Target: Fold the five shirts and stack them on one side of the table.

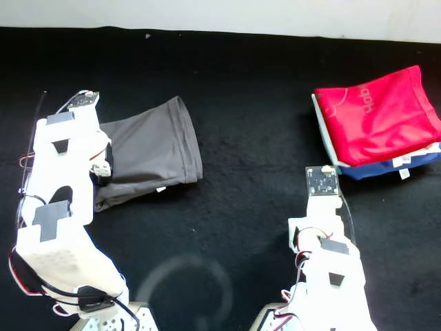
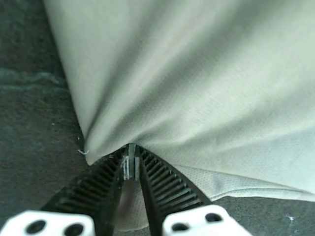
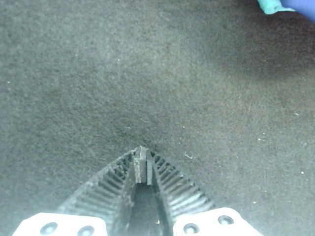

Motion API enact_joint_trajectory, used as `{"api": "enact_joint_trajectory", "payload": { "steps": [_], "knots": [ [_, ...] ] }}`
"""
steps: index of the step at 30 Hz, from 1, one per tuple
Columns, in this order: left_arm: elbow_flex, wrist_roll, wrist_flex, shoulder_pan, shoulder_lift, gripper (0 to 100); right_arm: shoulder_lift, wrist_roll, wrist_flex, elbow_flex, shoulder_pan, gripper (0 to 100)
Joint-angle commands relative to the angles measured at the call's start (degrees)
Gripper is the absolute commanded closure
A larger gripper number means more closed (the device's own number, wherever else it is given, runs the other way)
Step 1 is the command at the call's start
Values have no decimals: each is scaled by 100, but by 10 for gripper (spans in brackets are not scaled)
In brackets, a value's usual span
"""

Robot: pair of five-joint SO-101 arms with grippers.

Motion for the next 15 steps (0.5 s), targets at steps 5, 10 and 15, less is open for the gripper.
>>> {"api": "enact_joint_trajectory", "payload": {
  "steps": [5, 10, 15],
  "knots": [
    [-347, -70, 413, 321, -646, 992, 48, 26, -101, 31, -119, 991],
    [-998, -62, 809, 462, -1411, 992, 48, 26, -101, 31, -119, 991],
    [-1121, -79, -519, 453, -1103, 992, 48, 26, -101, 31, -119, 991]
  ]
}}
